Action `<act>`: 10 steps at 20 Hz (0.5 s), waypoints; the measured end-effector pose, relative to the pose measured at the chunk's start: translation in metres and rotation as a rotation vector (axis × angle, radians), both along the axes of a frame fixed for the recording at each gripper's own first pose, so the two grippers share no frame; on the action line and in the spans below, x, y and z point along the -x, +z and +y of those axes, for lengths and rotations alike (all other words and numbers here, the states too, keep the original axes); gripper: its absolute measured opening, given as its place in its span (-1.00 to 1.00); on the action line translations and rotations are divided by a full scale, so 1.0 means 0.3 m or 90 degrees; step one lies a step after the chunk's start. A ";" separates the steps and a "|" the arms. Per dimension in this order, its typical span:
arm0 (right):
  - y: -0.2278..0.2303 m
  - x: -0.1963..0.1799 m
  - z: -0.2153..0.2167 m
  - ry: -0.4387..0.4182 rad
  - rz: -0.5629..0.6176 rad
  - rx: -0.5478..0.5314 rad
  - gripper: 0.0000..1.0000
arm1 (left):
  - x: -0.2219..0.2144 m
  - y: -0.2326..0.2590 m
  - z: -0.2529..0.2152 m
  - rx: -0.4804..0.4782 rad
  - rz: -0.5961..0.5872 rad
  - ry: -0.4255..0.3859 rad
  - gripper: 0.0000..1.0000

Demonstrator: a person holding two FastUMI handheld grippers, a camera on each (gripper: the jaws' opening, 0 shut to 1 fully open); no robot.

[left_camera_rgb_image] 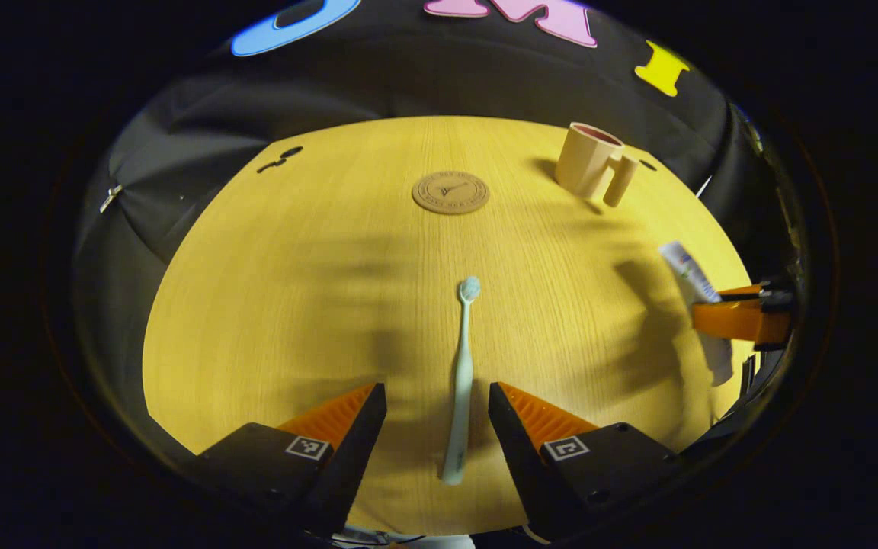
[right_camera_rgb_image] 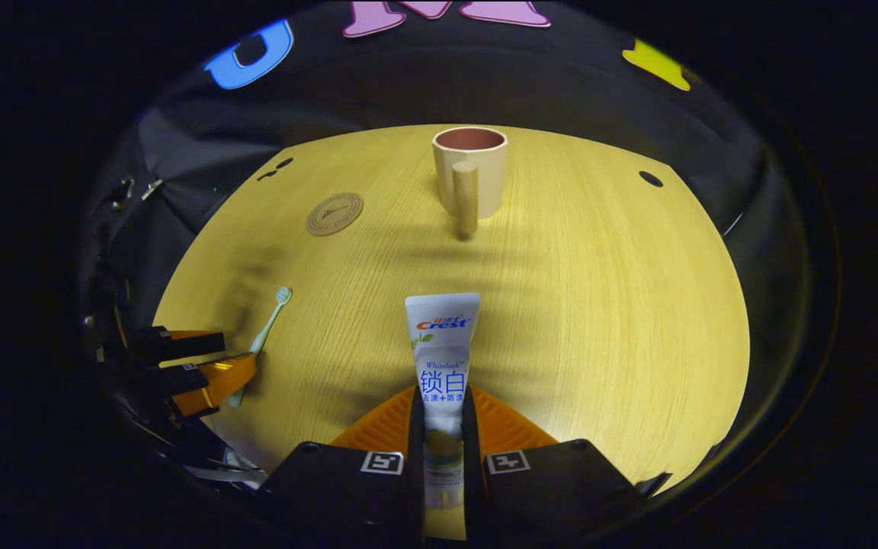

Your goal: Put the toothbrush and toothpaste on the desktop into the cup, then pick up the cup and place it on the coaster on the desktop.

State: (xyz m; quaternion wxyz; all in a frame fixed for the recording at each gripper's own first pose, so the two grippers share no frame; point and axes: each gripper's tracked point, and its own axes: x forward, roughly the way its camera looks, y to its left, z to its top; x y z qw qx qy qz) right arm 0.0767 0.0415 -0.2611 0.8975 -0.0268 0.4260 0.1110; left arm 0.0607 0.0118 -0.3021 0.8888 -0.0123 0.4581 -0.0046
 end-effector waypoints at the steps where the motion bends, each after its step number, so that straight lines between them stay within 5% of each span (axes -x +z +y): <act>1: 0.019 -0.007 -0.019 -0.006 -0.009 -0.005 -0.51 | -0.004 -0.014 -0.009 0.001 0.014 -0.005 0.72; 9: 0.091 -0.019 -0.063 -0.024 -0.023 -0.060 -0.51 | -0.035 -0.027 -0.051 0.002 0.110 -0.043 0.22; 10: 0.094 -0.020 -0.069 -0.020 -0.024 -0.059 -0.51 | -0.039 -0.025 -0.056 0.003 0.117 -0.043 -0.20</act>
